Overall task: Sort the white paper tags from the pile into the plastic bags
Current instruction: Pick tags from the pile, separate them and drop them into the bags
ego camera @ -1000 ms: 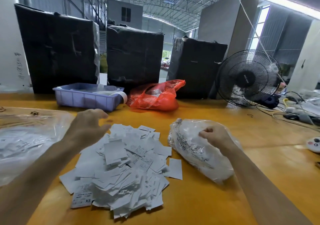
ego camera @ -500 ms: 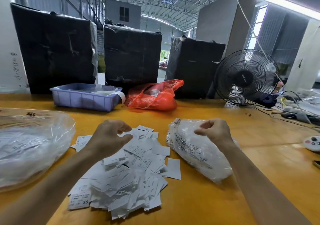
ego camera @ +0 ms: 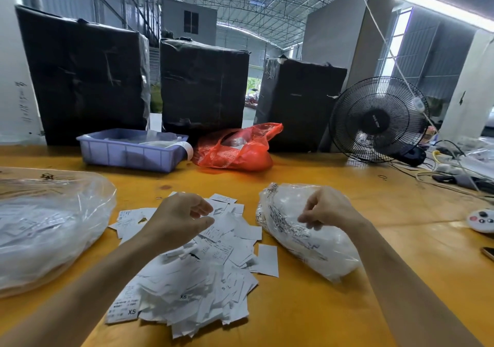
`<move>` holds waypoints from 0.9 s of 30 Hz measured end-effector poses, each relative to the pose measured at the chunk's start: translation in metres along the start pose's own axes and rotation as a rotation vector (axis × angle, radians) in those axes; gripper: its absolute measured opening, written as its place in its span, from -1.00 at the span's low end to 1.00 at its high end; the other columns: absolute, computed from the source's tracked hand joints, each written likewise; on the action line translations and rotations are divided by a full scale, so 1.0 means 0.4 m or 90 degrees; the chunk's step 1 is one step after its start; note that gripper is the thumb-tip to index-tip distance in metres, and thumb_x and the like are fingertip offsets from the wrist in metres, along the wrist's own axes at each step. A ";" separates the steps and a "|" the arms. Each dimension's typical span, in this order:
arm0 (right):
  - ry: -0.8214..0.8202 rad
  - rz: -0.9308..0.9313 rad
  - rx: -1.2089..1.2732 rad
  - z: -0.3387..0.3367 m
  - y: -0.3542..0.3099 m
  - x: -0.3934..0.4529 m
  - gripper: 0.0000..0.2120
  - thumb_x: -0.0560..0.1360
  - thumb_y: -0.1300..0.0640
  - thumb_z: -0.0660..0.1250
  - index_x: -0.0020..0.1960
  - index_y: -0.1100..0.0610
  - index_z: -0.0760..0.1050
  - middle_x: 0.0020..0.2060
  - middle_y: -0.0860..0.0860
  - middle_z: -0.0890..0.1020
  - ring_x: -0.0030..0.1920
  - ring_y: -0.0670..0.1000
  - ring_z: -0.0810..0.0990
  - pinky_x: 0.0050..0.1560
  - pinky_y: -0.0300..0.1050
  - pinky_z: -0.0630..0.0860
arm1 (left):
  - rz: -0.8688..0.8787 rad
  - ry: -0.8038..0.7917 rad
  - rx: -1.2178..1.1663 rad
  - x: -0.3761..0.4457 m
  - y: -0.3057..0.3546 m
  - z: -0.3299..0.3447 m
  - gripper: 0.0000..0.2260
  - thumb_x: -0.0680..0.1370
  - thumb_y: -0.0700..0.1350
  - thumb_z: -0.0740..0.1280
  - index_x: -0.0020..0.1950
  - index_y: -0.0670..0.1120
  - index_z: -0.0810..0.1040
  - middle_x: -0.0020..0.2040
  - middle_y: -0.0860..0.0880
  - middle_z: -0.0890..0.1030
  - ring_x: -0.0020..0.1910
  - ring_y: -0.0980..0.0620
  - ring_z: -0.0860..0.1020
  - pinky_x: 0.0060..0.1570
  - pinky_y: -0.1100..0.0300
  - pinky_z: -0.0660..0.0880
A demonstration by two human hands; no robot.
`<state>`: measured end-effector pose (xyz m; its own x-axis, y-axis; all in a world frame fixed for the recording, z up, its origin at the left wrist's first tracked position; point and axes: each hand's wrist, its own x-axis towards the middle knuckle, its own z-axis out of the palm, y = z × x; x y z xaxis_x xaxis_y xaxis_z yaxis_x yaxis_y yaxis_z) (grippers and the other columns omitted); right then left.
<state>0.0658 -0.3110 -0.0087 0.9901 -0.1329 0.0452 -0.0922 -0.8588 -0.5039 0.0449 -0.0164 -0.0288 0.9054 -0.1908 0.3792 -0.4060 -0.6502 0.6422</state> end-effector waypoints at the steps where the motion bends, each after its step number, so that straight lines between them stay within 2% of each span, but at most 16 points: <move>1: 0.004 -0.016 -0.026 0.002 -0.007 -0.003 -0.82 0.42 0.11 0.47 -0.28 0.20 0.62 -0.40 0.03 0.68 -0.42 -0.10 0.62 -0.32 -0.25 0.55 | -0.002 -0.004 -0.002 0.000 0.001 0.001 -0.82 0.46 -0.17 0.44 0.05 -0.13 0.63 -0.03 0.00 0.64 -0.06 0.15 0.57 -0.18 0.51 0.41; 3: 0.027 -0.068 0.055 -0.005 -0.027 -0.010 -0.82 0.49 0.16 0.39 -0.26 0.21 0.61 -0.37 0.07 0.68 -0.43 -0.09 0.60 -0.38 -0.28 0.49 | -0.003 -0.007 -0.011 -0.002 0.004 0.002 -0.82 0.46 -0.15 0.44 0.05 -0.12 0.63 -0.05 0.03 0.64 -0.08 0.20 0.57 -0.20 0.52 0.41; 5: 0.035 -0.124 0.260 -0.026 -0.064 -0.027 -0.89 0.47 0.26 0.39 -0.23 0.22 0.61 -0.40 0.11 0.66 -0.46 -0.06 0.57 -0.44 -0.27 0.48 | -0.006 -0.009 -0.042 -0.003 0.012 0.001 -0.81 0.46 -0.10 0.45 0.05 -0.11 0.63 -0.08 0.07 0.64 -0.08 0.23 0.58 -0.18 0.50 0.44; 6: 0.008 -0.149 0.355 -0.036 -0.087 -0.041 -0.93 0.44 0.26 0.42 -0.22 0.23 0.61 -0.42 0.11 0.65 -0.47 -0.05 0.56 -0.47 -0.28 0.47 | -0.016 -0.016 -0.081 -0.004 0.017 0.000 -0.76 0.44 -0.03 0.46 0.05 -0.10 0.62 -0.08 0.07 0.65 -0.08 0.20 0.60 -0.15 0.45 0.47; 8: -0.109 -0.186 0.490 -0.041 -0.136 -0.069 -0.90 0.33 0.20 0.46 -0.21 0.24 0.63 -0.41 0.11 0.64 -0.46 -0.06 0.54 -0.49 -0.31 0.46 | -0.062 -0.062 -0.237 -0.007 0.032 -0.003 -0.49 0.28 0.20 0.47 0.09 -0.09 0.60 -0.08 0.02 0.68 -0.07 0.11 0.64 -0.12 0.32 0.54; 10: -0.230 -0.215 0.502 -0.027 -0.184 -0.092 -0.87 0.27 0.14 0.48 -0.25 0.20 0.65 -0.42 0.09 0.63 -0.49 -0.09 0.51 -0.51 -0.33 0.42 | -0.125 -0.151 -0.438 -0.011 0.049 -0.011 -0.18 0.06 0.39 0.48 0.18 -0.06 0.52 -0.02 -0.02 0.69 -0.03 0.04 0.66 -0.11 0.23 0.58; 11: -0.266 -0.229 0.474 -0.015 -0.204 -0.101 -0.88 0.26 0.12 0.49 -0.28 0.17 0.65 -0.42 0.08 0.63 -0.51 -0.11 0.50 -0.53 -0.34 0.40 | -0.139 -0.189 -0.504 -0.011 0.052 -0.014 -0.08 -0.02 0.42 0.49 0.20 -0.04 0.48 0.03 -0.02 0.68 0.00 0.00 0.66 -0.11 0.20 0.59; 13: -0.303 -0.251 0.425 0.010 -0.232 -0.108 -0.89 0.27 0.10 0.51 -0.32 0.14 0.64 -0.44 0.06 0.62 -0.52 -0.13 0.47 -0.53 -0.34 0.37 | -0.132 -0.227 -0.552 -0.011 0.058 -0.021 -0.01 -0.08 0.44 0.50 0.24 -0.02 0.45 0.09 -0.02 0.66 0.04 -0.03 0.65 -0.11 0.17 0.59; 15: -0.314 -0.255 0.387 0.027 -0.245 -0.108 -0.89 0.30 0.11 0.52 -0.35 0.10 0.63 -0.44 0.05 0.62 -0.53 -0.13 0.45 -0.53 -0.34 0.34 | -0.119 -0.225 -0.532 -0.012 0.065 -0.028 0.02 -0.08 0.44 0.50 0.27 -0.02 0.45 0.12 -0.02 0.65 0.03 -0.02 0.65 -0.13 0.20 0.58; 17: -0.319 -0.244 0.354 0.038 -0.244 -0.104 -0.86 0.32 0.11 0.53 -0.38 0.08 0.62 -0.45 0.04 0.62 -0.54 -0.15 0.43 -0.53 -0.34 0.32 | -0.113 -0.213 -0.512 -0.013 0.067 -0.034 -0.04 -0.05 0.41 0.52 0.25 0.00 0.49 0.10 -0.01 0.66 -0.01 0.02 0.66 -0.16 0.22 0.57; 18: -0.325 -0.239 0.345 0.041 -0.243 -0.106 -0.86 0.31 0.11 0.53 -0.36 0.10 0.62 -0.45 0.04 0.62 -0.55 -0.15 0.42 -0.53 -0.34 0.32 | -0.112 -0.204 -0.506 -0.014 0.068 -0.036 -0.14 0.00 0.36 0.54 0.21 0.00 0.53 0.07 -0.01 0.67 -0.05 0.03 0.67 -0.18 0.23 0.57; 21: -0.334 -0.227 0.337 0.036 -0.243 -0.116 -0.76 0.21 0.00 0.55 -0.29 0.16 0.63 -0.44 0.06 0.62 -0.53 -0.13 0.43 -0.53 -0.33 0.32 | -0.116 -0.139 -0.438 -0.012 0.061 -0.032 -0.69 0.28 -0.01 0.53 -0.05 -0.10 0.66 -0.16 -0.09 0.71 -0.25 0.05 0.67 -0.32 0.31 0.54; 23: -0.306 -0.220 0.301 0.015 -0.231 -0.106 -0.71 0.16 -0.05 0.53 -0.25 0.13 0.64 -0.42 0.05 0.64 -0.49 -0.13 0.50 -0.52 -0.35 0.36 | -0.149 -0.077 -0.450 -0.009 0.057 -0.027 -0.91 0.39 -0.19 0.46 -0.14 -0.18 0.66 -0.25 -0.12 0.70 -0.36 0.07 0.64 -0.39 0.33 0.52; 25: -0.194 -0.184 0.194 -0.014 -0.193 -0.065 -0.75 0.23 -0.06 0.50 -0.25 0.11 0.63 -0.44 0.02 0.65 -0.51 -0.17 0.49 -0.54 -0.36 0.35 | -0.194 -0.038 -0.485 -0.006 0.055 -0.033 -0.89 0.38 -0.16 0.45 -0.15 -0.19 0.66 -0.25 -0.12 0.70 -0.37 0.08 0.65 -0.40 0.32 0.53; 27: -0.035 -0.116 0.014 -0.031 -0.121 -0.016 -0.74 0.36 -0.06 0.46 -0.27 0.15 0.61 -0.45 0.00 0.64 -0.53 -0.17 0.43 -0.55 -0.38 0.29 | -0.222 -0.038 -0.503 -0.004 0.054 -0.045 -0.77 0.31 -0.06 0.47 -0.14 -0.17 0.65 -0.21 -0.11 0.71 -0.32 0.08 0.66 -0.35 0.31 0.54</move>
<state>0.0627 -0.2746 0.0259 0.9946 0.0521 0.0899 0.0909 -0.8554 -0.5100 0.0324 -0.0169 -0.0037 0.9904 -0.1276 0.0526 -0.0506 0.0188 0.9985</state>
